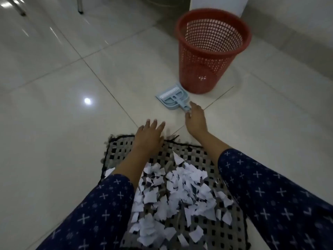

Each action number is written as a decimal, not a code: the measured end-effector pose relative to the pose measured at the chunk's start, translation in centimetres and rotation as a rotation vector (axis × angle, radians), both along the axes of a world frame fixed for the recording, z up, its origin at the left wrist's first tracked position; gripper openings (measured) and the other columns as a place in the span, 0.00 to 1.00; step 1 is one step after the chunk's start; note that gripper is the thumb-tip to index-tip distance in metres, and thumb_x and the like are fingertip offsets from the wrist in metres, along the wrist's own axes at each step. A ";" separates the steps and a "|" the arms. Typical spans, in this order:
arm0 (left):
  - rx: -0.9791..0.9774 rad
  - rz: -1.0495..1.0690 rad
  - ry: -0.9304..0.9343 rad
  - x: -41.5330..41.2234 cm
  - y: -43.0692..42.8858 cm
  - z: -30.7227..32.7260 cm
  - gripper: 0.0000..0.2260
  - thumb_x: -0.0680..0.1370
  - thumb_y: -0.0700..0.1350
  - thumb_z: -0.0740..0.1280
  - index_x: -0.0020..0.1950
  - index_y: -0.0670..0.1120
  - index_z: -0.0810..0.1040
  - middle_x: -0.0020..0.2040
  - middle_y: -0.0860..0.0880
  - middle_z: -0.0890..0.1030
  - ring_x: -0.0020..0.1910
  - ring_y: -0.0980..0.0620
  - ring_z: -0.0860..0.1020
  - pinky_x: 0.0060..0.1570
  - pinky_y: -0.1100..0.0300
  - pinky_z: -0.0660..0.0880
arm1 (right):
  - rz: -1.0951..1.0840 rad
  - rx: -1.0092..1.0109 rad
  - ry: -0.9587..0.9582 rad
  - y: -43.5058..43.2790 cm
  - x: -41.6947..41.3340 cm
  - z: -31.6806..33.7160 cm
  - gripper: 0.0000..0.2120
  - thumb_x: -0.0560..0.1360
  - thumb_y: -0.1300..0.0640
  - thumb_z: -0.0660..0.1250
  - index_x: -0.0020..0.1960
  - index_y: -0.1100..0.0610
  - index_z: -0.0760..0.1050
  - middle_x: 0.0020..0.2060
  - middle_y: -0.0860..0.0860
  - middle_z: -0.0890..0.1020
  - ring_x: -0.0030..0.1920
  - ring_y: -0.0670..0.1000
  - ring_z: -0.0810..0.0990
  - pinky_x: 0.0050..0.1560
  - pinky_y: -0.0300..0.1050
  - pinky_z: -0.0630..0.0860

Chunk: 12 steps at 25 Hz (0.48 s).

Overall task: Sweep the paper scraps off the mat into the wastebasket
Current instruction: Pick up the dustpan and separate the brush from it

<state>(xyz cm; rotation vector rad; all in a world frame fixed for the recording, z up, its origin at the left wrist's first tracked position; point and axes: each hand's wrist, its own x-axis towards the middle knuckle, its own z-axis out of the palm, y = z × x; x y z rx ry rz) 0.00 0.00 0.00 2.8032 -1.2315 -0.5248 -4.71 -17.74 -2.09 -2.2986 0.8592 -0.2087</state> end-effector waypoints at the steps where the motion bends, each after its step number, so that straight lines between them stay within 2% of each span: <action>1: -0.005 0.010 -0.001 0.2 -0.2 -0.4 0.25 0.81 0.50 0.53 0.77 0.50 0.50 0.78 0.44 0.54 0.77 0.42 0.51 0.72 0.47 0.54 | -0.053 -0.001 -0.044 -0.7 0.6 -0.3 0.21 0.79 0.63 0.57 0.72 0.63 0.63 0.66 0.62 0.71 0.66 0.61 0.68 0.65 0.50 0.67; 4: -0.086 0.037 -0.002 0.6 -0.6 -1.3 0.25 0.81 0.50 0.53 0.77 0.50 0.52 0.78 0.44 0.55 0.77 0.43 0.51 0.71 0.48 0.55 | -0.138 0.106 -0.105 -1.9 1.9 -1.5 0.17 0.78 0.61 0.61 0.67 0.61 0.69 0.54 0.59 0.77 0.55 0.57 0.75 0.53 0.45 0.72; 6: -0.112 0.019 -0.027 0.5 -0.9 -1.5 0.25 0.81 0.50 0.53 0.77 0.50 0.52 0.78 0.45 0.54 0.77 0.44 0.50 0.72 0.50 0.54 | -0.167 0.243 -0.164 -1.6 2.7 -2.1 0.09 0.76 0.63 0.64 0.57 0.59 0.73 0.43 0.56 0.77 0.42 0.55 0.77 0.40 0.45 0.75; 8: -0.107 -0.003 -0.045 0.2 -1.1 -1.2 0.25 0.81 0.50 0.53 0.77 0.49 0.52 0.78 0.46 0.52 0.77 0.45 0.48 0.72 0.50 0.53 | -0.286 0.377 -0.202 -1.1 3.3 -1.9 0.05 0.75 0.64 0.66 0.48 0.57 0.72 0.38 0.56 0.77 0.32 0.52 0.77 0.32 0.40 0.77; 11: -0.171 0.028 0.005 -0.5 -1.4 -0.3 0.26 0.80 0.50 0.54 0.77 0.48 0.52 0.78 0.46 0.52 0.77 0.46 0.48 0.72 0.50 0.54 | -0.568 0.746 -0.205 -0.2 3.2 -0.8 0.07 0.73 0.67 0.69 0.40 0.58 0.74 0.37 0.56 0.79 0.30 0.49 0.77 0.29 0.36 0.78; 12: -0.217 0.079 0.037 -0.6 -1.5 0.0 0.26 0.80 0.50 0.55 0.77 0.47 0.52 0.78 0.45 0.52 0.77 0.45 0.48 0.72 0.49 0.55 | -0.641 0.897 -0.229 0.3 2.9 -0.3 0.07 0.72 0.69 0.69 0.40 0.60 0.75 0.37 0.57 0.79 0.31 0.49 0.77 0.28 0.36 0.78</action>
